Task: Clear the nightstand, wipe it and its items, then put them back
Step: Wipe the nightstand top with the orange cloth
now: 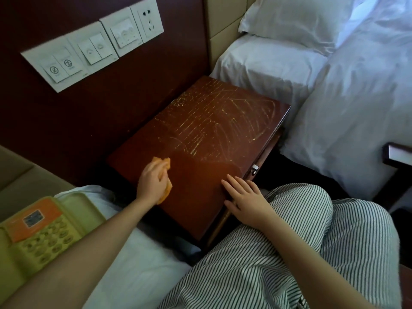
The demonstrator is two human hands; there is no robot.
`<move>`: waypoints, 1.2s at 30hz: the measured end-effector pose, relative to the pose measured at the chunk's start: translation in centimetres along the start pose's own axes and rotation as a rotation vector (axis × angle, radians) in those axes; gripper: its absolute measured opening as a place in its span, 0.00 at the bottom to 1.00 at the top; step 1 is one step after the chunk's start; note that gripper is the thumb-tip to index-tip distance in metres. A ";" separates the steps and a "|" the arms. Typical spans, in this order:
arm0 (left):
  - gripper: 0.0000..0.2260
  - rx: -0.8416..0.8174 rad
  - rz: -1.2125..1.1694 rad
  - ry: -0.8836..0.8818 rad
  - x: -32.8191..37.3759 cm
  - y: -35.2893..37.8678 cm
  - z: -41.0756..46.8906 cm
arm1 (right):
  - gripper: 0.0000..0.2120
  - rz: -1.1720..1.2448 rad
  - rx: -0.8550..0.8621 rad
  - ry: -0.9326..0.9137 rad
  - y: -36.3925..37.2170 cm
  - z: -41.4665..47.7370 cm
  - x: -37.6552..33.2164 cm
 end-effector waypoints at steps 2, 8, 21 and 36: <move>0.16 0.072 -0.004 -0.137 -0.1 -0.2 1.4 | 0.34 0.014 0.020 0.016 -0.1 0.0 -0.4; 0.15 0.046 -0.032 -0.020 5.6 3.1 2.0 | 0.28 0.078 0.088 0.104 -0.3 0.2 -1.1; 0.14 -0.040 -0.027 0.112 2.7 1.3 -0.3 | 0.27 0.092 0.065 0.144 -0.3 0.3 -1.3; 0.15 -0.178 0.018 0.420 7.3 4.9 -5.6 | 0.27 0.087 0.123 0.152 -0.8 0.1 -1.4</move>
Point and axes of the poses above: each hand's wrist, its own z-axis towards the middle knuckle, its own y-axis out of the palm, x = y × z, the point moved 8 cm from there along z, towards the middle knuckle, and after that the axes turned 3 degrees about -x, right-handed, at the moved point
